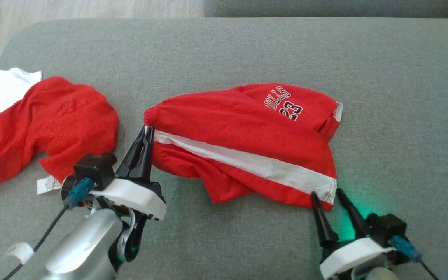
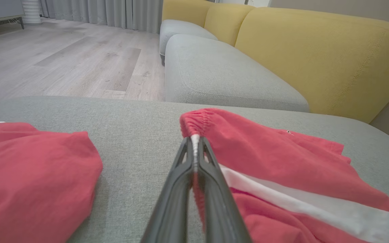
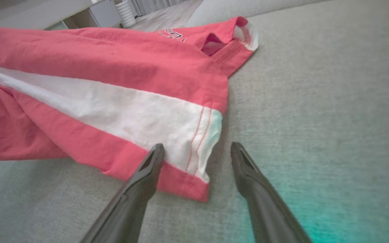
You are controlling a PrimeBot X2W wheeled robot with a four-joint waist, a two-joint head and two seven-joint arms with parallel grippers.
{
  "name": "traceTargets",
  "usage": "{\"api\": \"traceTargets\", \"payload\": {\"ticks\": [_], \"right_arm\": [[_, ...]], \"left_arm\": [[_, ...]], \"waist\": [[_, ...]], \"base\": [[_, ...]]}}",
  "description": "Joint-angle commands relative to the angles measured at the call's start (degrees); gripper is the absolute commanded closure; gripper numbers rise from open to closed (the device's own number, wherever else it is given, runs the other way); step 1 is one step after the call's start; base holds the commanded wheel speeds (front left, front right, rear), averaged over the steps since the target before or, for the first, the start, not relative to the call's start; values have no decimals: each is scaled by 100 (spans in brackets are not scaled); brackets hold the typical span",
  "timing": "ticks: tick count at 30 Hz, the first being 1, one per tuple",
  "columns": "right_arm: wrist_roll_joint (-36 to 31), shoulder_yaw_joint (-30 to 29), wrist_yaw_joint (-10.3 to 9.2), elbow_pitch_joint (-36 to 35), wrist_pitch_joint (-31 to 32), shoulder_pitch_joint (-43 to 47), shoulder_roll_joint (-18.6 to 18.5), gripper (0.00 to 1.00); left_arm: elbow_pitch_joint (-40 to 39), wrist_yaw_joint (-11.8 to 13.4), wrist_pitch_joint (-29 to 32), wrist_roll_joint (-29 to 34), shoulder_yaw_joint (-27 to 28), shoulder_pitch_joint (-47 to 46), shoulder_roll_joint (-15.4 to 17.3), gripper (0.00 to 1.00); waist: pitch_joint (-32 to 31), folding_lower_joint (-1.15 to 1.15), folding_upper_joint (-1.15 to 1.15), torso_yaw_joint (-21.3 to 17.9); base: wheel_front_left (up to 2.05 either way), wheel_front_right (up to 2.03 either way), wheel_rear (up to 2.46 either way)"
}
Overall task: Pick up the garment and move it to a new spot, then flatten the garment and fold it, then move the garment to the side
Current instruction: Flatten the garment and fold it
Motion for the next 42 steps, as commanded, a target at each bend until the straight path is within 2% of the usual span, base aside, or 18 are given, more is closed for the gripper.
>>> {"api": "traceTargets", "payload": {"ticks": [1, 2, 3, 4, 5, 6, 11, 15, 18, 21, 26, 31, 34, 38, 42], "right_arm": [[173, 259, -5, -4, -23, -205, -26, 11], [270, 358, -5, 67, -23, -256, -42, 19], [312, 440, -5, 88, -23, -315, -71, 39], [323, 472, -5, 76, -23, -363, -98, 62], [334, 447, -5, 29, -23, -401, -123, 98], [347, 385, -5, -45, -23, -423, -134, 100], [242, -166, -5, -923, -23, -502, -143, 100], [152, -601, -5, -1722, -23, -931, -219, 100], [96, -773, -5, -2050, -23, -1628, -457, 100], [62, -915, -5, -2065, -23, -2610, -748, 100], [45, -1092, -5, -2057, -23, -4289, -1154, 100], [-2, -1328, -5, -2372, -23, -5172, -1327, 100], [-31, -1424, -5, -2568, -23, -5193, -1389, 100], [-91, -1395, -5, -2675, -23, -4740, -1355, 100], [-118, -1299, -5, -2652, -23, -3681, -1183, 100]], "left_arm": [[-151, 26, -73, -16, 227, -141, 139, 100], [-148, 29, -70, -15, 221, -143, 135, 100], [-146, 32, -66, -14, 215, -146, 132, 100], [-145, 34, -63, -12, 208, -147, 130, 100], [-144, 35, -58, -10, 201, -149, 132, 100], [-144, 35, -54, -9, 197, -152, 135, 100], [-185, 21, -72, 21, 233, -276, 144, 100], [-255, -46, -17, 191, 219, -718, 164, 100], [-311, -173, 88, 348, 249, -1346, 168, 100], [-259, -301, 170, 480, 359, -2125, 130, 100], [104, -533, 224, 858, 369, -3597, -179, 100], [479, -708, -118, 1118, 561, -4601, -492, 100], [583, -750, -241, 1200, 737, -4676, -600, 100], [606, -799, -273, 1264, 813, -4263, -624, 100], [350, -771, -278, 1526, 946, -3176, -601, 100]], "waist": [[8, 0, 0, 6], [10, 0, 0, 5], [12, 0, 0, 4], [12, 0, 0, 2], [11, 0, 0, -1], [9, 0, 0, -6], [7, 0, 0, -106], [121, 0, 0, -309], [306, 0, 0, -515], [575, 0, 0, -779], [1048, 0, 0, -1104], [1259, 0, 0, -1379], [1285, 0, 0, -1445], [1275, 0, 0, -1471], [1186, 0, 0, -1434]], "base": [[0, 0, 0], [0, 0, 0], [0, 0, 0], [0, 0, 0], [0, 0, 0], [0, 0, 0], [0, 0, 0], [0, 0, 0], [0, 0, 0], [0, 0, 0], [0, 0, 0], [0, 0, 0], [0, 0, 0], [0, 0, 0], [0, 0, 0]]}}
